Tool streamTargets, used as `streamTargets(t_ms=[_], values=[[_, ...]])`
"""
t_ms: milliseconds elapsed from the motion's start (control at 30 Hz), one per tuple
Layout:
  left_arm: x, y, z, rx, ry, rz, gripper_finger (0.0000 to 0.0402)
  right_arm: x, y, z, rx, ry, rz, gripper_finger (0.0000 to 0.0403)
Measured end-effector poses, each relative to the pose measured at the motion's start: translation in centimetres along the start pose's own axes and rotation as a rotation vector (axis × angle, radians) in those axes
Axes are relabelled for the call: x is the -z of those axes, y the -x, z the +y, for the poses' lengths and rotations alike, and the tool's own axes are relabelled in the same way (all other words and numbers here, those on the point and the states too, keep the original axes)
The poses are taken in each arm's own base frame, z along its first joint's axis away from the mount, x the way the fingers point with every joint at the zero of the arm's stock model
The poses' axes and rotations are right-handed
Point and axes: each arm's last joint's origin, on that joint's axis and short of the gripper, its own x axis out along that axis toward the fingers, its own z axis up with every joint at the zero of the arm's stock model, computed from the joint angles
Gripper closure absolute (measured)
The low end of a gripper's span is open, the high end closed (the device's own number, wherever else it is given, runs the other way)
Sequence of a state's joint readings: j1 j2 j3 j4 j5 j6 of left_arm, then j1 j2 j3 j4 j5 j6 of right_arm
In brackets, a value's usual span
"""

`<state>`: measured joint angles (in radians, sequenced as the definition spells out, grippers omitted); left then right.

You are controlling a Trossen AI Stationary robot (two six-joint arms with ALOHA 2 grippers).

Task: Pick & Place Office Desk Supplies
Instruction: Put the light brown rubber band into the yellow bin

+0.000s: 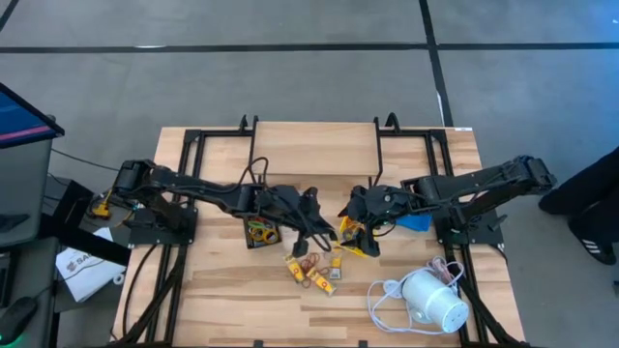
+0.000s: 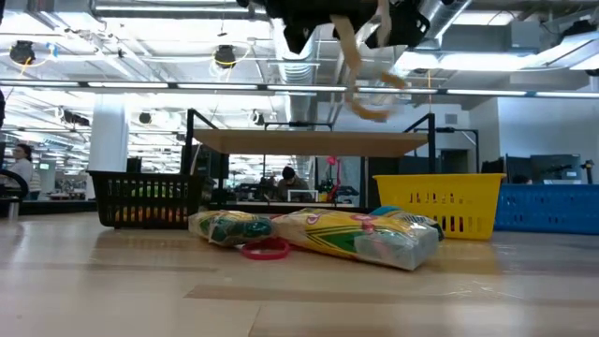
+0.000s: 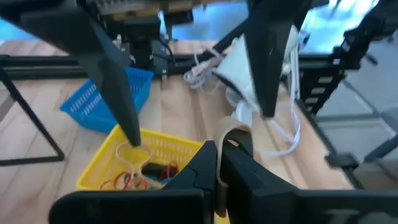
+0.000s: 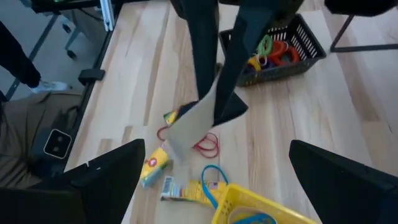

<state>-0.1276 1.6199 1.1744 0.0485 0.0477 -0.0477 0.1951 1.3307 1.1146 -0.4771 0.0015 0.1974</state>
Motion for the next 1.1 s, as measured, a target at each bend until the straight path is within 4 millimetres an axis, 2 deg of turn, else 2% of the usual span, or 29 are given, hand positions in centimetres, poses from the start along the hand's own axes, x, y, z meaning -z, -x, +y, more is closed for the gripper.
streamTargets(t_ms=[133,267,467,600,733,900,1100], values=[[-0.7,0.6,-0.3,0.008,0.042,-0.075,0.0398,0.0,0.1,-0.1,0.042,0.014,-0.006,0.0007],[-1.0,2.9,-0.1,0.026,0.149,-0.208,0.0398,0.0,0.4,-0.2,0.078,0.023,-0.014,0.0007],[1.4,6.7,1.8,0.101,0.527,-0.423,0.0398,-0.3,0.7,-0.3,0.131,0.067,-0.05,0.0007],[3.9,8.0,3.5,0.103,0.832,-0.433,0.0394,-0.8,0.7,-0.2,0.182,0.139,-0.105,0.0007],[5.0,9.2,4.3,0.091,1.036,-0.466,0.0389,-1.3,0.7,0.3,0.264,0.231,-0.161,0.0007],[4.9,10.0,4.1,0.095,1.072,-0.525,0.0392,-1.4,0.4,0.7,0.371,0.324,-0.25,0.0007],[4.8,10.0,3.6,0.092,1.067,-0.531,0.0393,-1.4,-0.6,-1.0,0.425,0.196,-0.367,0.0007]])
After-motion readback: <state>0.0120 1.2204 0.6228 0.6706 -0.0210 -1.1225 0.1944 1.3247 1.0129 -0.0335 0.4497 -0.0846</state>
